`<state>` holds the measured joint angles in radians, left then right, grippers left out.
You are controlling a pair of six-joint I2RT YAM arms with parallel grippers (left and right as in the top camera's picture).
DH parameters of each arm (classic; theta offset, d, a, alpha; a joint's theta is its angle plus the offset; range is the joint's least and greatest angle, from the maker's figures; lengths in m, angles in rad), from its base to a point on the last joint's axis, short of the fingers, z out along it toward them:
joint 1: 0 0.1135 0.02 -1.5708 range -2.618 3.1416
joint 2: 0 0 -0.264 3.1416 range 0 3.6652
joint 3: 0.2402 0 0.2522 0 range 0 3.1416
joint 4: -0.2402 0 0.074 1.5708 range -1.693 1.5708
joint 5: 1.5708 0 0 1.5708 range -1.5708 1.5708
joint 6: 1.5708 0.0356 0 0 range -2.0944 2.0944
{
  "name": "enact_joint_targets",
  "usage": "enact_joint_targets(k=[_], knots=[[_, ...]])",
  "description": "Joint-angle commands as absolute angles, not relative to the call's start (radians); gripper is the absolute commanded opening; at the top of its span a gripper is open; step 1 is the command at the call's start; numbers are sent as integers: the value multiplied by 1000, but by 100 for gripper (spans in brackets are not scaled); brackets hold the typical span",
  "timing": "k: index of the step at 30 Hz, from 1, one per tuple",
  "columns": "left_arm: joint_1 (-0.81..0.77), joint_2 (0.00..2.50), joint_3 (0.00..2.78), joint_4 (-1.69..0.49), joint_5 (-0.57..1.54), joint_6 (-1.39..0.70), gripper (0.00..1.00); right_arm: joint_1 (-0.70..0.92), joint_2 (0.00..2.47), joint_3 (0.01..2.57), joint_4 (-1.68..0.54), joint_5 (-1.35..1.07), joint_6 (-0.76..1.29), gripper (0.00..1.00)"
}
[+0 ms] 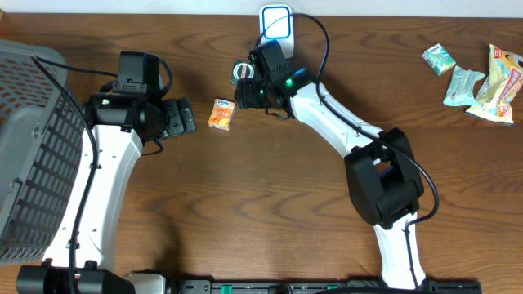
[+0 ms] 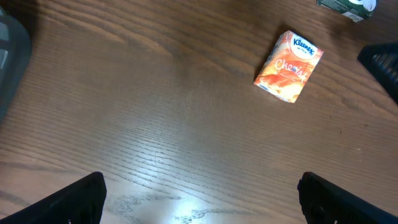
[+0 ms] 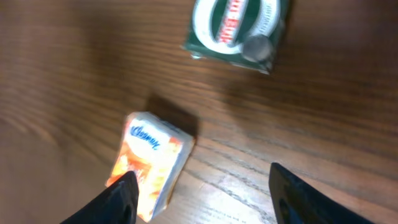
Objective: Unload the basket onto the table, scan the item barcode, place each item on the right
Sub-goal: 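Reach the right gripper to the orange Kleenex pack and grasp it, then lift the orange Kleenex pack and carry it rightward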
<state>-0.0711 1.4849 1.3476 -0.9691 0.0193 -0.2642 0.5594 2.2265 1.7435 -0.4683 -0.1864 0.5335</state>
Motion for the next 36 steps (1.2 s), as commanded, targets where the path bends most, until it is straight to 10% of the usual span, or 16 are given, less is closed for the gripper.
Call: enact_joint_targets(k=[1, 21, 29, 36], knots=[[-71, 1490, 1352, -971, 7, -259, 98, 559, 2228, 1670, -391, -246, 636, 60], [-71, 1489, 1352, -971, 7, -259, 98, 605, 2333, 1622, -175, -405, 841, 66], [-71, 1489, 1352, -971, 7, -259, 98, 614, 2336, 1622, -194, -376, 840, 41], [-71, 1489, 1352, -971, 7, -259, 97, 627, 2345, 1622, -194, -343, 841, 49]])
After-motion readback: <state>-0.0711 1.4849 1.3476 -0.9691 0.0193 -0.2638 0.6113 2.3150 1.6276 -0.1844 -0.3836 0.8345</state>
